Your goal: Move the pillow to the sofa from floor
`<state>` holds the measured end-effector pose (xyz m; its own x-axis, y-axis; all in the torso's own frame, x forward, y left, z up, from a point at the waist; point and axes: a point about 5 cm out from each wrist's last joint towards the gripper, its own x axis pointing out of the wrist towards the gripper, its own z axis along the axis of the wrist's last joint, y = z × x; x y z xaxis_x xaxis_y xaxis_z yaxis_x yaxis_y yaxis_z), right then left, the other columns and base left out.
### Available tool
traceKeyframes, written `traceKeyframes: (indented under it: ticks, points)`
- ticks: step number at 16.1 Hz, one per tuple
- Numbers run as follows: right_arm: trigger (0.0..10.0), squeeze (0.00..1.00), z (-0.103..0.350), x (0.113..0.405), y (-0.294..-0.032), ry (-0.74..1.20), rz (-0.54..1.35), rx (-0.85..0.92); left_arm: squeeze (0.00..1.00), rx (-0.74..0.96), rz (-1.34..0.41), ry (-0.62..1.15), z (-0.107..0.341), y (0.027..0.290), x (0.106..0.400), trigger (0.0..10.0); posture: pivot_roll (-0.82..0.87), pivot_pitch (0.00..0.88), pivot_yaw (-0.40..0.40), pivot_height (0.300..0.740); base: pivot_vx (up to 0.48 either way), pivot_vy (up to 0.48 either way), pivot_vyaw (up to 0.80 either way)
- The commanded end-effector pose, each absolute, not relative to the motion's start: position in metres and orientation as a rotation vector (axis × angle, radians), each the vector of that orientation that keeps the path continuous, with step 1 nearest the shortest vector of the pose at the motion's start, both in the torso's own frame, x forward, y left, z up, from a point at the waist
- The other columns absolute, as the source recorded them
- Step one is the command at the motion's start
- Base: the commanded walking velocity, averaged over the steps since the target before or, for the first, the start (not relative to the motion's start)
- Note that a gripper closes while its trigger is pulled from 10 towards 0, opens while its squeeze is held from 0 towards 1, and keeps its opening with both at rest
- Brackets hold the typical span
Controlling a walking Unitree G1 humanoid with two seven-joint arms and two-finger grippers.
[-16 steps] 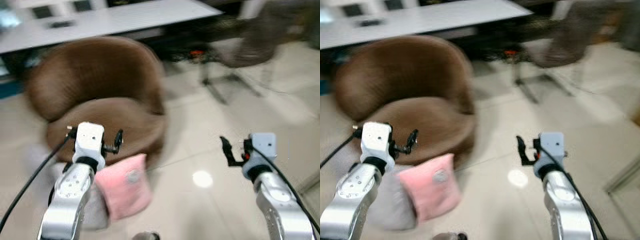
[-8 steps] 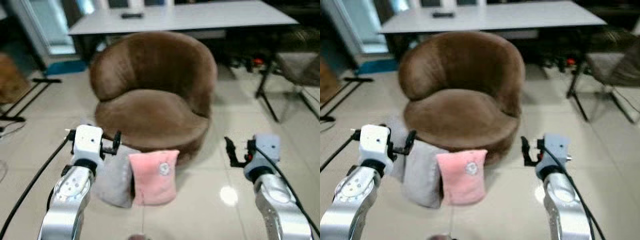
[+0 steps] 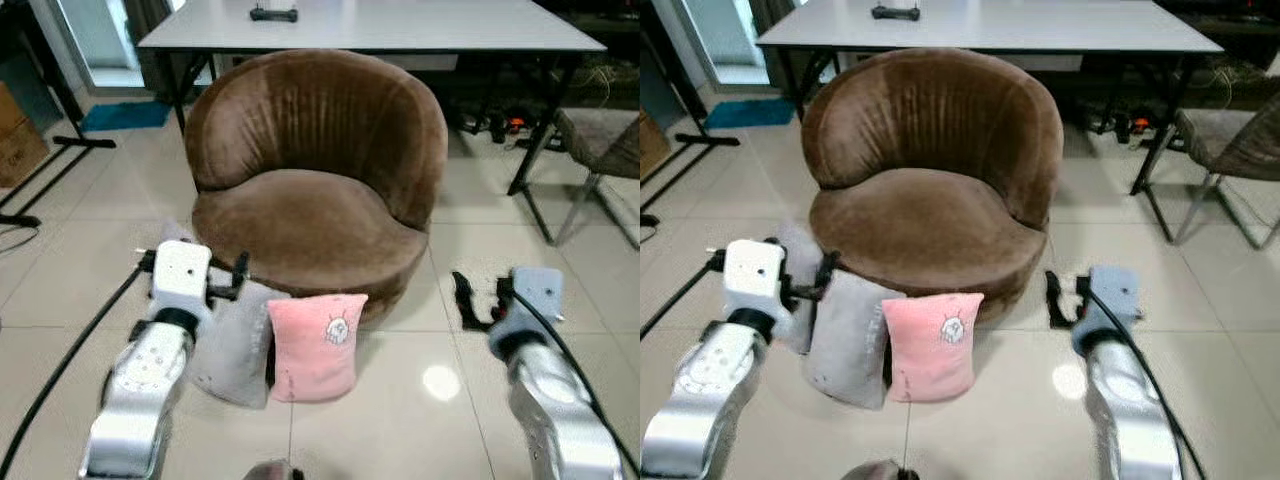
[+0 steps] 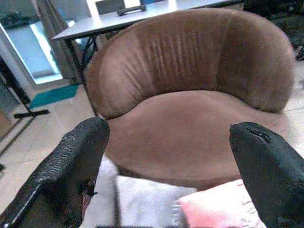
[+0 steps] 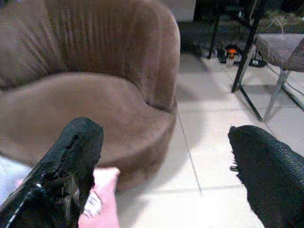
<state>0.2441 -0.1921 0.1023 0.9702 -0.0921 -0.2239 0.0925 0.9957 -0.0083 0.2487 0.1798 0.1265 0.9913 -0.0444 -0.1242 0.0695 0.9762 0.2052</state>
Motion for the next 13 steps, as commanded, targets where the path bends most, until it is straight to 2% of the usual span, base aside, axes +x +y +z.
traceKeyframes:
  ticks: [1, 3, 13]
  points:
    - [10.0, 0.00, 0.1025, 0.2429, -0.2016, 0.233, -0.130, -0.009, 0.58, 0.221, -0.056, 0.100, 0.1293, 0.1785, 0.2502, 10.0, 0.02, 0.000, 0.021, 0.740, 0.000, 0.345, 0.00]
    - [10.0, 0.00, 0.1026, 0.2449, -0.2032, 0.231, -0.143, -0.005, 0.58, 0.221, -0.048, 0.096, 0.1306, 0.1808, 0.2507, 10.0, 0.02, 0.000, 0.019, 0.740, 0.000, 0.345, 0.00]
    - [10.0, 0.00, 0.1051, 0.2476, -0.2010, 0.225, -0.129, 0.004, 0.58, 0.227, -0.050, 0.092, 0.1307, 0.1804, 0.2543, 10.0, 0.01, 0.000, 0.021, 0.740, 0.000, 0.340, -0.80]
